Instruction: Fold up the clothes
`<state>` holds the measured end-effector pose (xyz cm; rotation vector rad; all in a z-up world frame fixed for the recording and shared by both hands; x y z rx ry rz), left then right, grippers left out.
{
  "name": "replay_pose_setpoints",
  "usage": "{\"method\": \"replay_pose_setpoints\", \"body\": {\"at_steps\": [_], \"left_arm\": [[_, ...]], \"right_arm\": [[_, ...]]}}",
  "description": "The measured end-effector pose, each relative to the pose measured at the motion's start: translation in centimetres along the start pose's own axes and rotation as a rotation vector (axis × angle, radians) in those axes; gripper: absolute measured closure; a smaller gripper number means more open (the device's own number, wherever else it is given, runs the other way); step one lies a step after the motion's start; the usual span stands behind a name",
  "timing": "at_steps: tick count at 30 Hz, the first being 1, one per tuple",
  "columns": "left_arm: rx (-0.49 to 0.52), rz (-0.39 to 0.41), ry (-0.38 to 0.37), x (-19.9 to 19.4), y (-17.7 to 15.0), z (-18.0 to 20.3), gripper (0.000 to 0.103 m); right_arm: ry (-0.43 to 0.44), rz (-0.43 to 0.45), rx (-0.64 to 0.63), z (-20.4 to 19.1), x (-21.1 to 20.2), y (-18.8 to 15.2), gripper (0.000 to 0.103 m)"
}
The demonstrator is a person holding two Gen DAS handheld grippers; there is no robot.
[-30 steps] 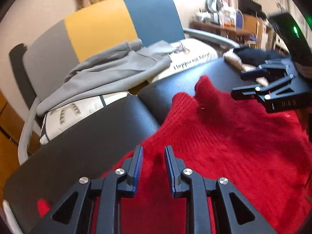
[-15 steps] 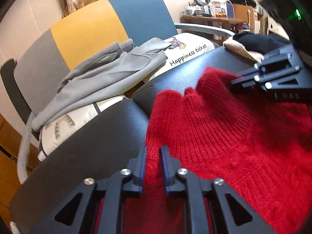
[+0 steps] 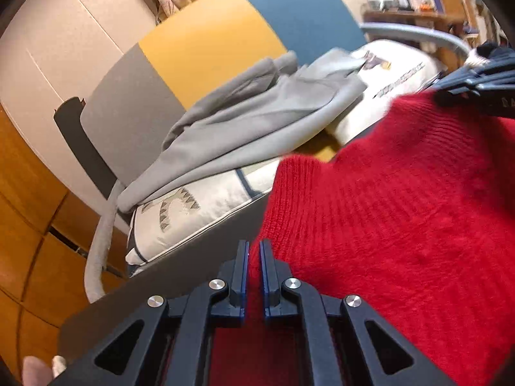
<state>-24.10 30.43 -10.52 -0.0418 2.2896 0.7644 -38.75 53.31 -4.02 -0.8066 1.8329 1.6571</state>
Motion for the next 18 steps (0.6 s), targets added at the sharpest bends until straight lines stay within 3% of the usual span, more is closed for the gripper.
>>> {"method": "replay_pose_setpoints", "body": {"at_steps": [3,6,9,12,13,14,15,17,18], "left_arm": [[0.021,0.001,0.023,0.9,0.2,-0.1,0.098],[0.044,0.009,0.047,1.0,0.2,-0.1,0.099],[0.042,0.006,0.009,0.4,0.1,-0.2,0.098],[-0.080,0.001,-0.026,-2.3,-0.9,-1.4,0.090],[-0.128,0.006,-0.031,-3.5,-1.4,-1.8,0.090],[-0.176,0.019,-0.036,-4.9,-2.0,-2.1,0.089],[-0.204,0.033,-0.056,-6.3,-2.7,-2.0,0.088],[-0.228,0.053,-0.111,-9.1,-4.2,-1.4,0.087],[-0.222,0.056,-0.134,-10.4,-4.9,-0.6,0.087]], "right_arm": [[0.024,-0.018,0.080,1.2,1.4,0.0,0.097],[0.006,-0.009,0.068,1.1,1.6,-0.1,0.096],[-0.001,-0.005,0.059,1.2,1.6,-0.2,0.096],[0.010,-0.014,0.064,1.4,1.7,-0.2,0.094],[0.006,-0.022,0.052,1.4,1.6,-0.1,0.088],[-0.024,-0.024,0.021,1.5,1.2,0.0,0.069],[-0.050,-0.016,-0.005,1.7,0.4,0.2,0.060],[-0.067,0.050,-0.015,2.4,-2.7,0.6,0.057],[-0.033,0.064,0.009,2.6,-4.4,0.3,0.057]]}}
Point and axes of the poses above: each gripper's, at about its wrist camera, not at the fingertips, and x roughly the way its jaws point, z to its right, y to its top, the point moved 9 cm from there along x, roughly the way its jaws point, and after that the axes turned 8 degrees about x, right-handed, at the moved point
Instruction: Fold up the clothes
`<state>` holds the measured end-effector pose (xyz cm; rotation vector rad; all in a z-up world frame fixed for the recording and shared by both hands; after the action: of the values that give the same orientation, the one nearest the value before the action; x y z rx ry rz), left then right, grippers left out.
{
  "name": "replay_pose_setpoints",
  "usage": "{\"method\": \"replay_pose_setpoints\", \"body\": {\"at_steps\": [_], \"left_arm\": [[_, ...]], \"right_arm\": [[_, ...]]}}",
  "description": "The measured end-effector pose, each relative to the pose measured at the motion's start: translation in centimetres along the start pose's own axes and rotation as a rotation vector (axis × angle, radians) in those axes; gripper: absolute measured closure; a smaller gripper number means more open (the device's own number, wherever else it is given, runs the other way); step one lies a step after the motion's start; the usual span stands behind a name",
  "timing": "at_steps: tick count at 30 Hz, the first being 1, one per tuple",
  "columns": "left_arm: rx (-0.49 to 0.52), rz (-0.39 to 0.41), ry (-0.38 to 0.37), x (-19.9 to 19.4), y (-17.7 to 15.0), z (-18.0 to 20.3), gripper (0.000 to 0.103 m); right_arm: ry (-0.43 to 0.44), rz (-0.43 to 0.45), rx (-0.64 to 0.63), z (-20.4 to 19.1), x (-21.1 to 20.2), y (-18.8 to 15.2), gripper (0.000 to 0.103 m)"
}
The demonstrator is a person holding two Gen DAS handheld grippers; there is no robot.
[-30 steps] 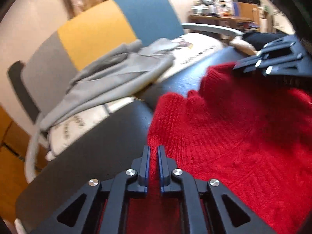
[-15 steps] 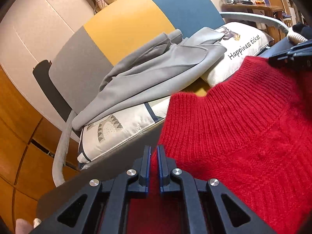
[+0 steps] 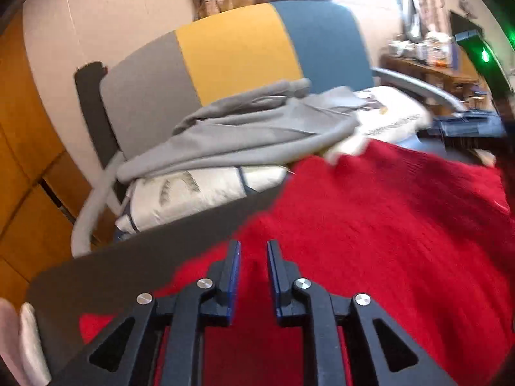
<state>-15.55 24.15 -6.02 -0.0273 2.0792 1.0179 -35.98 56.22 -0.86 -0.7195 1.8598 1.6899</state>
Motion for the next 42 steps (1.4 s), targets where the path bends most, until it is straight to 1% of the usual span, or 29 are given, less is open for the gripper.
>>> {"method": "replay_pose_setpoints", "body": {"at_steps": [3,5,6,8,10,12,13,14,15,17,18,19,20,22,25,27,28,30,31,33,35,36,38,40,42], "left_arm": [[0.064,-0.027,-0.081,-3.5,-3.6,3.8,0.087],[0.085,-0.042,-0.112,-6.3,-6.4,6.4,0.087],[0.096,-0.041,-0.112,-7.6,-7.7,7.2,0.087],[0.116,-0.038,-0.090,-9.7,-9.9,8.3,0.087],[0.107,-0.051,-0.072,-11.2,-12.2,8.9,0.087],[0.097,-0.071,-0.052,-11.6,-14.2,9.0,0.085],[0.089,-0.067,-0.036,-11.8,-14.9,8.9,0.085],[0.080,-0.051,-0.018,-12.0,-15.4,8.7,0.083],[0.075,-0.044,-0.006,-12.1,-15.8,8.6,0.083],[0.059,-0.052,-0.005,-12.1,-16.1,8.2,0.082],[0.053,-0.057,-0.004,-12.1,-16.2,7.9,0.082],[0.054,-0.065,0.010,-11.9,-16.5,7.2,0.082],[0.047,-0.072,0.025,-11.8,-16.8,6.6,0.080],[0.016,-0.081,0.043,-11.8,-17.5,5.6,0.079],[-0.020,-0.077,0.028,-11.8,-18.0,5.1,0.079],[-0.025,-0.082,0.023,-11.8,-17.9,5.1,0.079],[-0.025,-0.087,0.011,-12.0,-17.9,5.2,0.080],[-0.029,-0.104,-0.024,-12.7,-17.8,5.4,0.080],[-0.033,-0.096,-0.026,-13.4,-17.9,5.6,0.080],[-0.052,-0.051,-0.031,-15.3,-18.1,6.1,0.080],[-0.068,-0.005,-0.056,-17.0,-18.5,7.6,0.080],[-0.064,0.008,-0.063,-17.5,-18.8,8.2,0.080],[-0.053,0.022,-0.073,-18.2,-19.4,9.3,0.080],[-0.037,0.007,-0.071,-18.2,-20.3,10.4,0.080],[-0.052,0.029,-0.059,-18.5,-20.8,10.8,0.080]], "right_arm": [[0.075,-0.021,0.048,0.1,-5.4,-2.7,0.057],[0.120,-0.052,0.036,-0.4,-8.8,-6.1,0.057],[0.137,-0.068,0.028,-0.6,-10.4,-7.8,0.057],[0.121,-0.101,0.008,-0.2,-13.4,-11.5,0.057],[0.108,-0.121,0.011,0.7,-15.7,-14.5,0.057],[0.121,-0.140,0.033,1.4,-17.8,-17.5,0.057],[0.133,-0.153,0.043,1.5,-18.8,-19.0,0.057],[0.142,-0.169,0.038,1.3,-19.3,-20.4,0.057],[0.132,-0.183,0.016,1.3,-19.5,-21.7,0.058],[0.107,-0.205,-0.030,1.2,-19.8,-24.2,0.058],[0.086,-0.187,-0.061,1.5,-19.9,-24.9,0.058],[0.066,-0.152,-0.084,2.0,-20.2,-25.1,0.058],[0.029,-0.141,-0.086,3.0,-20.4,-25.3,0.058],[-0.007,-0.135,-0.032,5.0,-20.7,-25.5,0.057],[-0.037,-0.101,0.004,7.0,-21.0,-25.9,0.057],[-0.063,-0.079,-0.018,6.9,-21.1,-25.9,0.057],[-0.058,-0.081,-0.014,6.9,-21.1,-25.8,0.055],[0.013,-0.106,0.040,6.8,-21.9,-25.7,0.054],[0.053,-0.111,0.097,7.1,-23.0,-25.5,0.055],[0.075,-0.067,0.178,8.2,-25.8,-25.0,0.054],[0.060,-0.047,0.209,9.5,-28.5,-25.5,0.053],[0.055,-0.042,0.217,10.0,-29.7,-25.9,0.053],[0.060,-0.062,0.193,10.4,-31.2,-27.2,0.053],[0.089,-0.093,0.169,9.5,-31.5,-28.6,0.054],[0.116,-0.126,0.143,8.6,-31.7,-30.1,0.056]]}}
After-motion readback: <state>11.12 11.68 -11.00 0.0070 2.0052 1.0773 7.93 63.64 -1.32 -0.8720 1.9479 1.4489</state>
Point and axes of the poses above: each gripper's, at about its wrist camera, not at the fingertips, and x roughly the way its jaws point, z to its right, y to its top, the point moved 9 cm from there along x, roughly the way its jaws point, and after that the axes turned 8 degrees about x, right-handed, at the moved point
